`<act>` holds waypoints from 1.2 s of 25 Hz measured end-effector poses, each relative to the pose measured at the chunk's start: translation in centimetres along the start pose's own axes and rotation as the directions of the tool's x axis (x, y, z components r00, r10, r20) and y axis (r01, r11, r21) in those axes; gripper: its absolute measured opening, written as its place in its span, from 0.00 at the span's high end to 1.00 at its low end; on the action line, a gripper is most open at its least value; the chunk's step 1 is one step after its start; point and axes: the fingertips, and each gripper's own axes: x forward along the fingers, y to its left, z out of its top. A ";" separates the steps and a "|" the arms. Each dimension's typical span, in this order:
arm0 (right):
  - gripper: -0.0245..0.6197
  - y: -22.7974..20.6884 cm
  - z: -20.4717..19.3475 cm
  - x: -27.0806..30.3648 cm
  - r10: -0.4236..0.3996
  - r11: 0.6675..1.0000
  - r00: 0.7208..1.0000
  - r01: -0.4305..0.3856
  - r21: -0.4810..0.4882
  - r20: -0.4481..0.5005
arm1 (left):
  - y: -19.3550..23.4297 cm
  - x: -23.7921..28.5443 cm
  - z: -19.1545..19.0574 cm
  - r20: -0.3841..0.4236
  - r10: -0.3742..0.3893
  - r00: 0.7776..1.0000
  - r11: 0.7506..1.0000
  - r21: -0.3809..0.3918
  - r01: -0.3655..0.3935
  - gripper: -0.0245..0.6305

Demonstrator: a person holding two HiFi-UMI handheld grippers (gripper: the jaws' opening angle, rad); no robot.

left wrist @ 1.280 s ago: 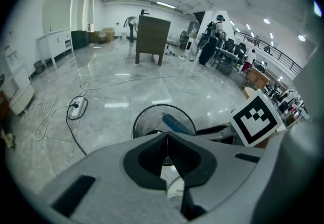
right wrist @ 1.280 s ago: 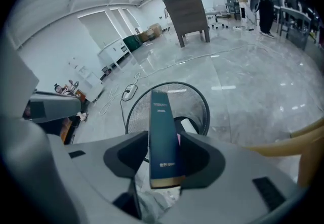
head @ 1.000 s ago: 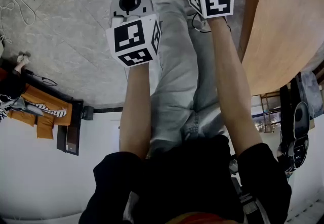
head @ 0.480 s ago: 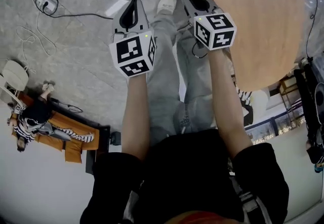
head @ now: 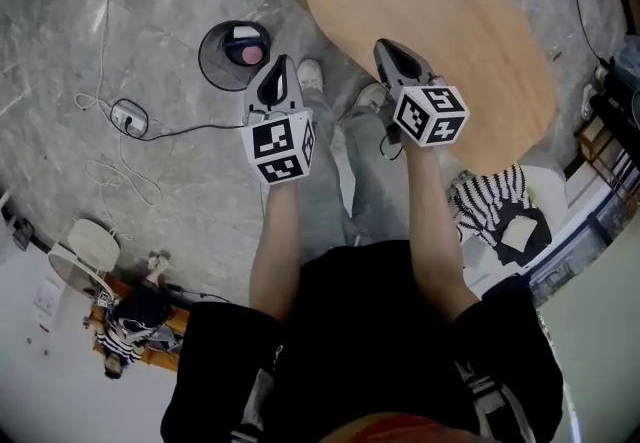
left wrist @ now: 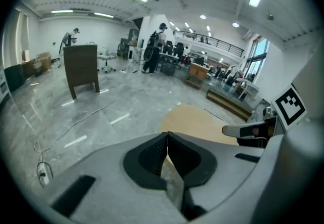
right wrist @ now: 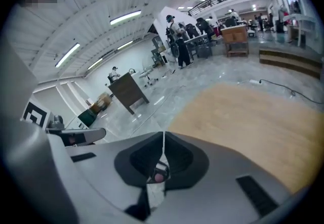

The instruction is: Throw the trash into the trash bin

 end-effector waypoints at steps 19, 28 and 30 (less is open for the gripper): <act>0.94 -11.2 21.1 -36.0 -0.424 0.901 0.688 0.383 0.202 0.588 | -37.3 -6.9 24.1 0.183 -0.598 0.780 0.785 0.328 0.525 0.95; 0.94 -13.2 26.4 -53.0 -0.510 0.776 0.429 0.603 0.184 0.745 | -52.3 -16.0 29.7 0.237 -0.799 0.553 0.577 0.562 0.592 0.95; 0.94 -13.6 26.8 -54.7 -0.503 0.772 0.399 0.606 0.192 0.766 | -54.1 -17.2 29.9 0.240 -0.818 0.522 0.553 0.579 0.599 0.95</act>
